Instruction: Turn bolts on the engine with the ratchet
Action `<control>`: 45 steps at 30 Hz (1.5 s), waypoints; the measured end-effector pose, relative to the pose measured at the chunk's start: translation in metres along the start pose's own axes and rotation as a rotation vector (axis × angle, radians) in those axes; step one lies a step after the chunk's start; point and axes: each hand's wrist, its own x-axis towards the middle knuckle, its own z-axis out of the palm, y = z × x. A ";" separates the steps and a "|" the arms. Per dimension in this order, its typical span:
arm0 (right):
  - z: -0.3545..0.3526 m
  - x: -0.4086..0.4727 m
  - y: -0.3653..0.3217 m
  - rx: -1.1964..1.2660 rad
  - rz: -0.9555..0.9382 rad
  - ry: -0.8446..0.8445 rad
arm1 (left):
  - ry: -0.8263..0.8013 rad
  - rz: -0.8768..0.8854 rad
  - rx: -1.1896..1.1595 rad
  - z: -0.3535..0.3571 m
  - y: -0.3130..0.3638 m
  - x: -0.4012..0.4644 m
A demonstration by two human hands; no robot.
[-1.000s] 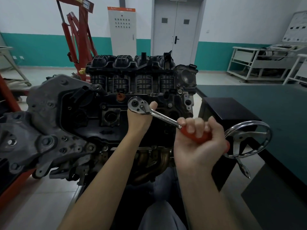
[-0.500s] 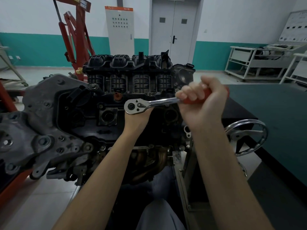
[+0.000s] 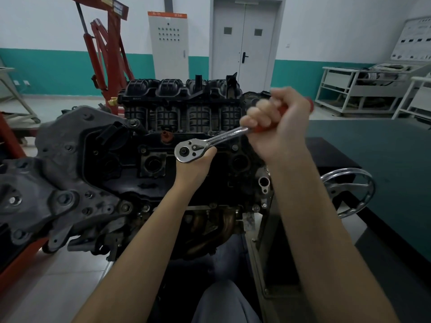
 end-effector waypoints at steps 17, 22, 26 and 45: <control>-0.022 -0.058 0.035 0.150 -0.244 -0.003 | -0.024 0.070 0.001 -0.006 -0.002 0.001; 0.008 -0.001 0.001 -0.050 -0.004 -0.012 | -0.016 -0.026 -0.001 -0.004 0.000 0.003; 0.013 0.009 -0.005 -0.055 0.064 -0.007 | -0.081 -0.021 0.029 -0.003 0.001 0.001; 0.006 0.005 -0.007 -0.037 0.054 -0.003 | -0.026 0.018 0.007 -0.001 -0.004 0.001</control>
